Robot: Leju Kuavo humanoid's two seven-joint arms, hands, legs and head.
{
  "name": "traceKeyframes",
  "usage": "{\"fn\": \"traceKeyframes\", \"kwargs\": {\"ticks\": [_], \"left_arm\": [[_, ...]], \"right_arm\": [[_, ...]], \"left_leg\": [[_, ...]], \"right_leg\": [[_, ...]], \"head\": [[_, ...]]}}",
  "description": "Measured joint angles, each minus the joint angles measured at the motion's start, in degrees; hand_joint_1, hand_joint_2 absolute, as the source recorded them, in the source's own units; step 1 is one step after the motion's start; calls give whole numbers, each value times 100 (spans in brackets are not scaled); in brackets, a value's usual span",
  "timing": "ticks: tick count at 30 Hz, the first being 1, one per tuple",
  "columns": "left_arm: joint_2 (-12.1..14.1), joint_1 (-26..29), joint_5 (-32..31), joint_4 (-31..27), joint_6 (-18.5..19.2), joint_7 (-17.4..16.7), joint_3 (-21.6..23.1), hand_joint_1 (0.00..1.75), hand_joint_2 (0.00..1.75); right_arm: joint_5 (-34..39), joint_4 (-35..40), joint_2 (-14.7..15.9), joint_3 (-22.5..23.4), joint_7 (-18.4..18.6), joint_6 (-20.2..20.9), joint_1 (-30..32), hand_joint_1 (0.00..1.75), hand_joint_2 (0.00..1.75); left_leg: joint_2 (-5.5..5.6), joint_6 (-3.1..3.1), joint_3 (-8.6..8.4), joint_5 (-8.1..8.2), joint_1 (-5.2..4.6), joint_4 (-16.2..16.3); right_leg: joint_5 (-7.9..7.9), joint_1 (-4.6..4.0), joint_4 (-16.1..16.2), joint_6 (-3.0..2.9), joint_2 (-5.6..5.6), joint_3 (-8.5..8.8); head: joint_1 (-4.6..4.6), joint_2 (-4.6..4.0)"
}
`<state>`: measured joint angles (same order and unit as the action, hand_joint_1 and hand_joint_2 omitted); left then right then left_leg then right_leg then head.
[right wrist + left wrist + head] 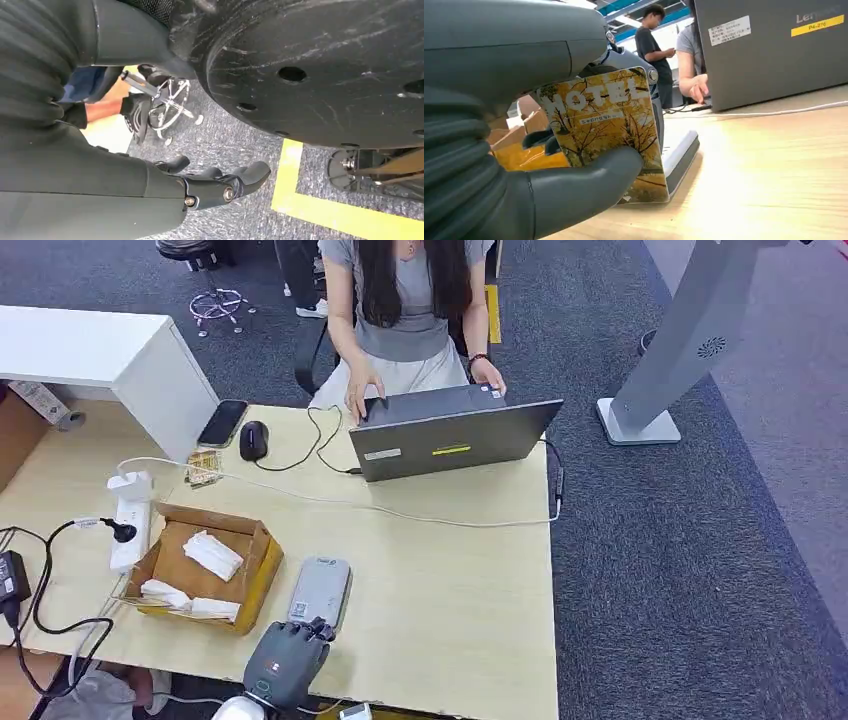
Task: Pass the card to the sensor for recognition and then transmit it.
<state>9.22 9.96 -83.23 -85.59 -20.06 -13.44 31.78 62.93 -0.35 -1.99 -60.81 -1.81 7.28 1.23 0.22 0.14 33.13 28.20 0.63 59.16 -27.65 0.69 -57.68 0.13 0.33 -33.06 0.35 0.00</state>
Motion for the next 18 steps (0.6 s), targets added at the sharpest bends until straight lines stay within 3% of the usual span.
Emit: {"fn": "traceKeyframes", "kwargs": {"ticks": [12,14,16,18], "left_arm": [[15,8,0,-39,0,0,7,175,175],[44,98,-151,-101,-213,-153,7,175,175],[151,379,-265,-466,-689,-398,4,175,175],[236,460,-267,-687,-780,-426,-20,175,175]], "right_arm": [[0,-4,-4,5,2,0,-5,0,175],[26,-7,-4,7,-33,2,1,0,175],[68,-18,-4,20,-103,9,48,0,175],[74,-22,-4,31,-136,17,69,0,175]], "left_leg": [[0,0,0,0,0,0],[-3,1,1,3,1,-1],[-7,-4,-8,8,0,0],[3,-3,-6,7,-1,0]], "right_leg": [[0,0,0,0,-2,0],[-1,-1,0,-1,2,3],[-1,-1,0,-1,13,2],[-4,0,1,0,-3,1]], "head": [[0,0],[-2,0],[2,0],[0,0]]}}
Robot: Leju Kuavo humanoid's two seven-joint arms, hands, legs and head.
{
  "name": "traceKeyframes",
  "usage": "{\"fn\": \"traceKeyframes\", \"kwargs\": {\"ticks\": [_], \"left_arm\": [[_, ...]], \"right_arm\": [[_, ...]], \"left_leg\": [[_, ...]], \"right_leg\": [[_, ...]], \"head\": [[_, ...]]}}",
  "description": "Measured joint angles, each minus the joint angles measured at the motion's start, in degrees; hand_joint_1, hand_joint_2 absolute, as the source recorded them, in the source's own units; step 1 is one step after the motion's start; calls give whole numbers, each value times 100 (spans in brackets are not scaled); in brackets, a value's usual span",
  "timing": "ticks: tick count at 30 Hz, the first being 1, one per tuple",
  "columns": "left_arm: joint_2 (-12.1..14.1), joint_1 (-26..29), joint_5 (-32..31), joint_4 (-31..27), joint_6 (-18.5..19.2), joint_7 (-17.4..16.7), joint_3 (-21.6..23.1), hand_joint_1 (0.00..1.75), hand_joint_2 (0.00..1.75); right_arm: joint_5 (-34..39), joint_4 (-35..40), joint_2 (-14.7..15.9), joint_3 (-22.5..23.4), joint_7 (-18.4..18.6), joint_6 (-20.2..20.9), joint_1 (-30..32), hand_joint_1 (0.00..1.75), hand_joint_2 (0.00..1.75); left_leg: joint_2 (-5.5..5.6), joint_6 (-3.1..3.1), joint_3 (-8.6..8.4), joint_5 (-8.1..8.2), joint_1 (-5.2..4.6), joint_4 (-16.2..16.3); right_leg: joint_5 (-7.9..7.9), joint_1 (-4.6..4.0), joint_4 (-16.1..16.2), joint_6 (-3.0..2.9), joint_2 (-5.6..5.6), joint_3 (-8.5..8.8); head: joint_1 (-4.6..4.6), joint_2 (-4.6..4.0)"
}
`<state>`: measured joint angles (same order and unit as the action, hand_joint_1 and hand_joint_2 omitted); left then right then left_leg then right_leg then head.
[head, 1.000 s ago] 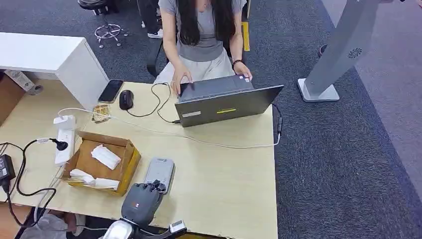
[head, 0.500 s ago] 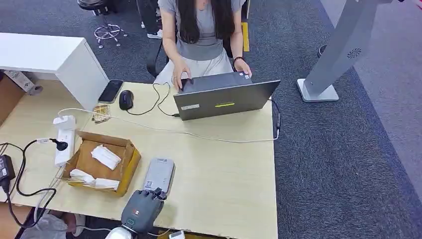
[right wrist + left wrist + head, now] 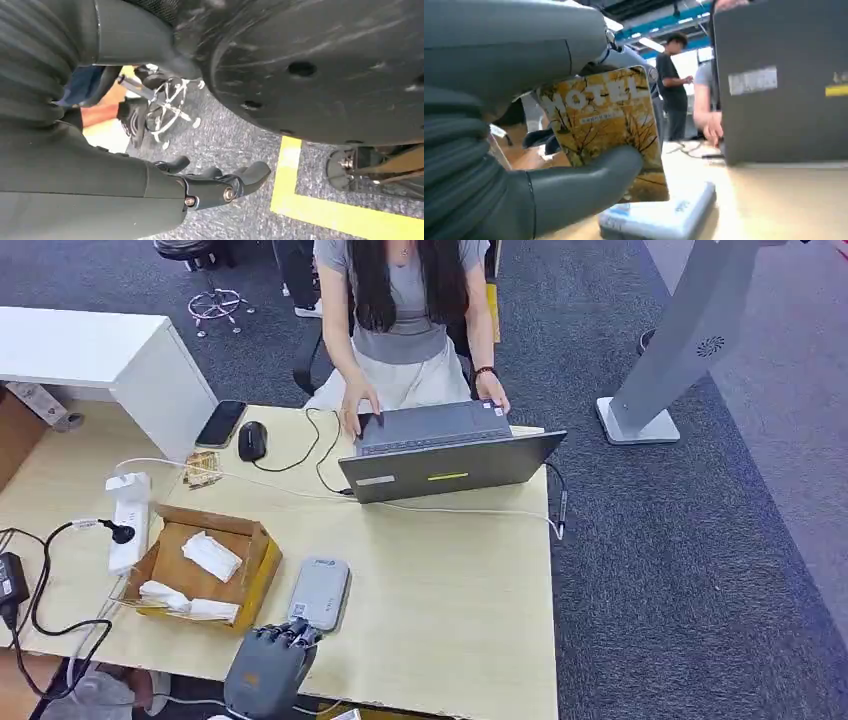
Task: Pass the card to the sensor for recognition and then transmit it.
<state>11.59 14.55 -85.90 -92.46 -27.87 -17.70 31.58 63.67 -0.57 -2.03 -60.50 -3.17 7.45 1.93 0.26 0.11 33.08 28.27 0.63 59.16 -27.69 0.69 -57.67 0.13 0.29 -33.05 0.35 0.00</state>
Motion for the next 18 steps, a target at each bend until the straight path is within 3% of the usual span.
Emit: {"fn": "traceKeyframes", "kwargs": {"ticks": [6,18], "left_arm": [[9,7,11,-162,15,258,-420,175,175],[6,28,13,-207,11,286,-551,175,175]], "right_arm": [[0,-11,0,0,-11,2,0,0,175],[0,-22,0,-2,-13,4,-4,0,175]], "left_leg": [[3,0,0,0,1,0],[3,0,-3,0,0,0]], "right_leg": [[0,0,0,0,-4,6],[0,0,0,0,-5,9]], "head": [[0,0],[0,0]]}}
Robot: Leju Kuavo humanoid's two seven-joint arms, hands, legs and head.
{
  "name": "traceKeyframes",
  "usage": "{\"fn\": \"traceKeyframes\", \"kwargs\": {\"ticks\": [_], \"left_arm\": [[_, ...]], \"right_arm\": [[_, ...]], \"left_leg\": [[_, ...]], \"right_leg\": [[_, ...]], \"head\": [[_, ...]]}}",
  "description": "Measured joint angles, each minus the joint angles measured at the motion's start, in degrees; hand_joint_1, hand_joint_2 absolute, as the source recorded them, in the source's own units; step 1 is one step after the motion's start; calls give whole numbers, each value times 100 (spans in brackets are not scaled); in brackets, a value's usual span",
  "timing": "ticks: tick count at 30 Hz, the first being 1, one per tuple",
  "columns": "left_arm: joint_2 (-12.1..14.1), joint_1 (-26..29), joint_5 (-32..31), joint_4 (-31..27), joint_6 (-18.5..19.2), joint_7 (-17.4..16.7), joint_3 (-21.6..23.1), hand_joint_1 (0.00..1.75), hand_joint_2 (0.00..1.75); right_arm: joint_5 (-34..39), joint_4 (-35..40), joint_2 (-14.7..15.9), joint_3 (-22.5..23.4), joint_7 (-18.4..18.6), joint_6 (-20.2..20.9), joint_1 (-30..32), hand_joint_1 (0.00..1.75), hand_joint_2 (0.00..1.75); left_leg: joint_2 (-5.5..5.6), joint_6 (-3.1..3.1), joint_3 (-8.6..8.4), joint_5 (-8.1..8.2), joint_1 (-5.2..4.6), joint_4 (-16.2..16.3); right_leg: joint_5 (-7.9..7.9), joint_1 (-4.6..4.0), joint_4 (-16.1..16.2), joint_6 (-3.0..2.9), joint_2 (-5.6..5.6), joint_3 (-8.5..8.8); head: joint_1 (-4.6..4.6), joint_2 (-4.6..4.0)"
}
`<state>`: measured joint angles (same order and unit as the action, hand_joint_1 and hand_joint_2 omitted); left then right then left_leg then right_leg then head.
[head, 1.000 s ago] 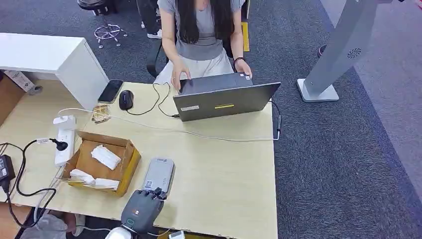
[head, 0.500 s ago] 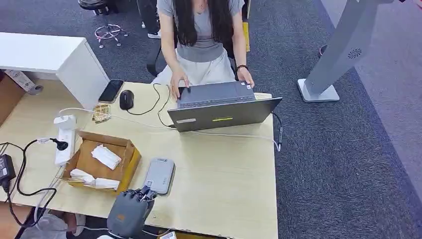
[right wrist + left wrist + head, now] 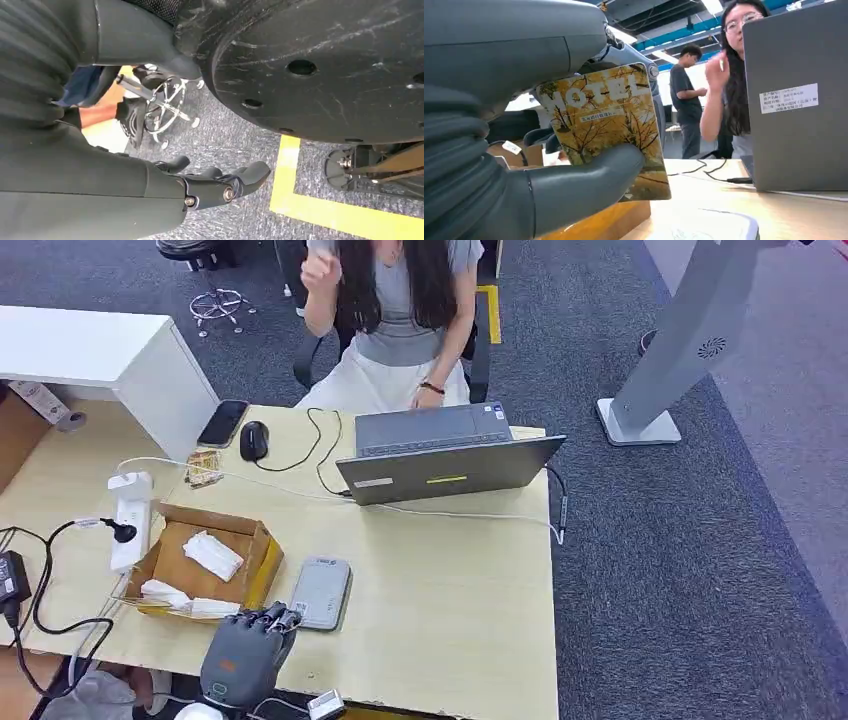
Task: Pass the card to the sensor for recognition and then transmit it.
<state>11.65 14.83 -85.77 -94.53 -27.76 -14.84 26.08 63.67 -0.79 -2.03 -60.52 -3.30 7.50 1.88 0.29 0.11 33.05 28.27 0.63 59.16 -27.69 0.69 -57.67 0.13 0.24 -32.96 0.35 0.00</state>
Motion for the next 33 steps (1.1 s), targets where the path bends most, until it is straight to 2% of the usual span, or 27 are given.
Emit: {"fn": "traceKeyframes", "kwargs": {"ticks": [4,11,19,23,30,33], "left_arm": [[-35,-25,18,4,15,176,-115,175,175],[-251,-294,116,232,203,551,-538,175,175],[-481,-917,227,1005,503,966,-922,175,175],[-609,-1238,114,1401,577,1012,-979,175,175],[-616,-1252,111,1417,579,1012,-979,175,175],[-791,-1618,136,1983,592,1080,-981,175,175]], "right_arm": [[-11,0,0,0,4,11,-2,0,175],[-26,-4,2,-28,52,35,-20,0,175],[-94,-7,37,-133,76,118,-60,0,175],[-125,-7,50,-197,107,135,-81,0,175],[-125,-7,52,-199,109,136,-82,0,175],[-127,-7,70,-247,114,186,-89,0,175]], "left_leg": [[0,0,-1,0,0,0],[0,1,-4,-2,0,0],[1,5,-8,-5,0,1],[2,6,-8,-5,0,3],[2,6,-8,-5,0,3],[1,6,-8,-5,0,5]], "right_leg": [[0,0,0,0,0,-2],[1,0,0,0,1,2],[4,0,0,0,0,6],[5,0,0,1,-2,8],[5,0,0,1,-1,7],[5,0,0,2,0,7]], "head": [[0,0],[0,0],[0,0],[0,0],[0,0],[0,0]]}}
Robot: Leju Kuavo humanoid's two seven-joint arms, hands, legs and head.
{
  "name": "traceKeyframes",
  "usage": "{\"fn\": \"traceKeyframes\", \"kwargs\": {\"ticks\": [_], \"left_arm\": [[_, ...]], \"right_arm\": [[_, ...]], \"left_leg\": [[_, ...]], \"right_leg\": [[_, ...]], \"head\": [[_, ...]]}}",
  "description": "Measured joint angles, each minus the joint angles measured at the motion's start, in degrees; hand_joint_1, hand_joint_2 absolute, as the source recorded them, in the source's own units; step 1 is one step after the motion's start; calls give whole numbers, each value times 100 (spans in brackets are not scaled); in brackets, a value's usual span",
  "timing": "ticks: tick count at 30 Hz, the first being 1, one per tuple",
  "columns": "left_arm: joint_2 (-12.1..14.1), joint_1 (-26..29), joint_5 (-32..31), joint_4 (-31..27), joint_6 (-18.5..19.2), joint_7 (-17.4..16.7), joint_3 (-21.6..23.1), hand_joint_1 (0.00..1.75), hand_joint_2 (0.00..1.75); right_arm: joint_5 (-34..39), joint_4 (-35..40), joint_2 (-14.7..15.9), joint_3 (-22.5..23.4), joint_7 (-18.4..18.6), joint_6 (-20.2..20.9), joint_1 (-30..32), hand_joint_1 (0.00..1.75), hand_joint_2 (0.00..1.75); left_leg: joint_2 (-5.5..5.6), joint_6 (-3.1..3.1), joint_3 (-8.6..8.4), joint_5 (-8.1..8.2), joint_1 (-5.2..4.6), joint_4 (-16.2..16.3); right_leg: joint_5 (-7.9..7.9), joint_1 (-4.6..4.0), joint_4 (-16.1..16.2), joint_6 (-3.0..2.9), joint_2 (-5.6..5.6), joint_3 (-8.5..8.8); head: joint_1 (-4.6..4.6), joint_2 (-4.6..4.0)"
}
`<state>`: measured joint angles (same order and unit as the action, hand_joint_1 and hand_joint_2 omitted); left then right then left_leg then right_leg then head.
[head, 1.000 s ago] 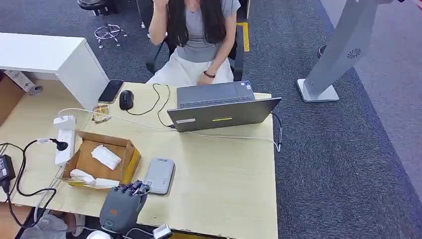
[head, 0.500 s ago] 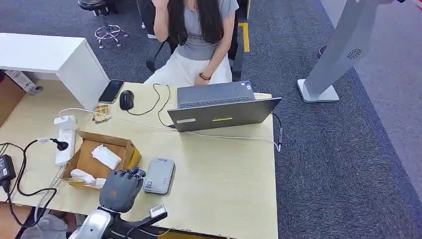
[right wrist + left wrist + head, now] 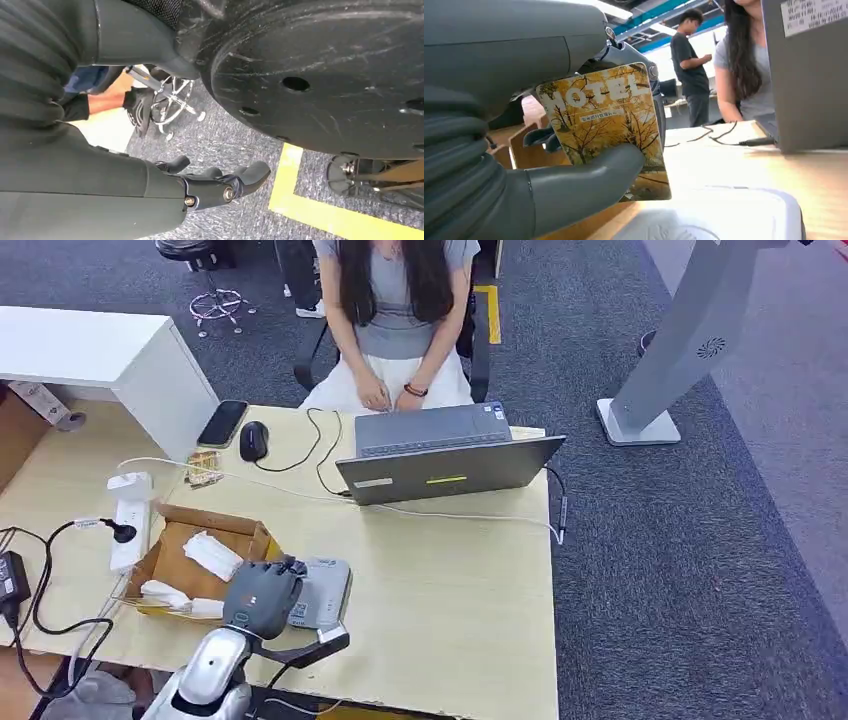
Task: Pass the card to the sensor for recognition and then transmit it.
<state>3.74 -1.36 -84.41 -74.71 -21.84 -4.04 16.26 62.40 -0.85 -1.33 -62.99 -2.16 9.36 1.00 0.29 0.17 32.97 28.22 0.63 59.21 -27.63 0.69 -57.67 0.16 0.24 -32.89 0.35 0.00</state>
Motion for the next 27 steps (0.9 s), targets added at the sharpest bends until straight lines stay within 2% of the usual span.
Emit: {"fn": "traceKeyframes", "kwargs": {"ticks": [9,13,20,27], "left_arm": [[-63,-150,28,317,-39,83,0,175,175],[-70,-180,24,422,-135,220,0,175,175],[-72,-183,20,516,-236,404,0,175,175],[-61,-176,61,516,-365,420,0,175,175]], "right_arm": [[0,0,24,-52,-11,26,-3,0,175],[0,0,35,-92,-44,37,-2,0,175],[2,0,46,-118,-59,50,-2,0,175],[7,0,52,-127,-63,52,0,0,175]], "left_leg": [[0,0,0,0,0,0],[0,0,-1,0,0,0],[0,0,-3,0,0,0],[0,0,-3,0,0,0]], "right_leg": [[0,0,0,0,-1,2],[0,0,0,0,-1,3],[0,0,0,0,-1,5],[0,0,0,0,-1,5]], "head": [[0,0],[2,0],[0,0],[0,0]]}}
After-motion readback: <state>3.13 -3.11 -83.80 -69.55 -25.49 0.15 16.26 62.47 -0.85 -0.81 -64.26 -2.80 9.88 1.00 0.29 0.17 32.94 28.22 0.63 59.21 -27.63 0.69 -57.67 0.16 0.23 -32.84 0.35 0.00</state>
